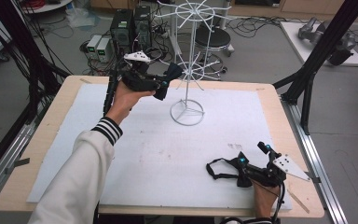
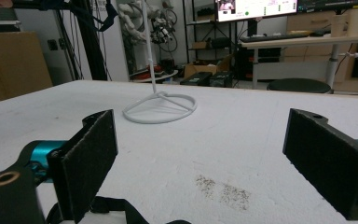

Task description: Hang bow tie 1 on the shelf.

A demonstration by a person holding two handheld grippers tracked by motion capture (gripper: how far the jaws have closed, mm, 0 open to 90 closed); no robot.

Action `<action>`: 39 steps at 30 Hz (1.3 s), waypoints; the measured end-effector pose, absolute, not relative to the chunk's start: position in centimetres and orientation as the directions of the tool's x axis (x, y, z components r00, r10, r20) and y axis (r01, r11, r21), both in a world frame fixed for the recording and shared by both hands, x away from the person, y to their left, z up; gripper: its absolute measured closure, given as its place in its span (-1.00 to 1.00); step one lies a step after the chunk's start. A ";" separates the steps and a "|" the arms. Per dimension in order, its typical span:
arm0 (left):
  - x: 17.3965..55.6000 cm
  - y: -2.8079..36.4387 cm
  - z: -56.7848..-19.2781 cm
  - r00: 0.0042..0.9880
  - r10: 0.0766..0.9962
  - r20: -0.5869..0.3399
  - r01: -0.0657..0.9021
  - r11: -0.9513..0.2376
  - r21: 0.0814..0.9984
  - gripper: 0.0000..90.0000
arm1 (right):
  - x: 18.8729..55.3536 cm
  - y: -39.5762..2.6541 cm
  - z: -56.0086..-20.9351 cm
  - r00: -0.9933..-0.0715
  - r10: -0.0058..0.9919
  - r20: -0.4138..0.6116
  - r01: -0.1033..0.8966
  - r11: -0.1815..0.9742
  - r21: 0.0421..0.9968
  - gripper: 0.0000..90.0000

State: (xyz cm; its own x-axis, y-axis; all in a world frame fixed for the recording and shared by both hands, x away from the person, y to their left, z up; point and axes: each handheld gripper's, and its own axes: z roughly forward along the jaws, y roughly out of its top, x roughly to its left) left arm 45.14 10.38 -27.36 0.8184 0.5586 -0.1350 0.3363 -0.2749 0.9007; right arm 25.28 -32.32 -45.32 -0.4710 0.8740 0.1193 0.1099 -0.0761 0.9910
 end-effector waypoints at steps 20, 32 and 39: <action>44.8 10.9 -27.9 0.840 0.522 -0.147 0.342 -0.300 0.890 0.35 | 25.3 -32.3 -45.3 -0.467 0.876 0.118 0.110 -0.075 0.991 -0.79; 42.3 12.1 -28.1 0.873 0.474 -0.113 0.291 -0.321 0.901 -0.45 | 25.3 -32.3 -45.3 -0.463 0.879 0.115 0.109 -0.073 0.991 -0.79; 39.7 15.5 -29.2 0.874 0.481 -0.075 0.230 -0.272 0.934 -0.52 | 25.3 -32.2 -45.3 -0.460 0.882 0.101 0.105 -0.059 0.993 -0.79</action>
State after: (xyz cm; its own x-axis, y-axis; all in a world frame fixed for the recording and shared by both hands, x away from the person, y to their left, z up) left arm 39.73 15.48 -29.23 0.8738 0.4806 -0.0749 0.2297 -0.2721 0.9344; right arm 25.30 -32.24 -45.30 -0.4604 0.8819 0.1012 0.1048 -0.0592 0.9927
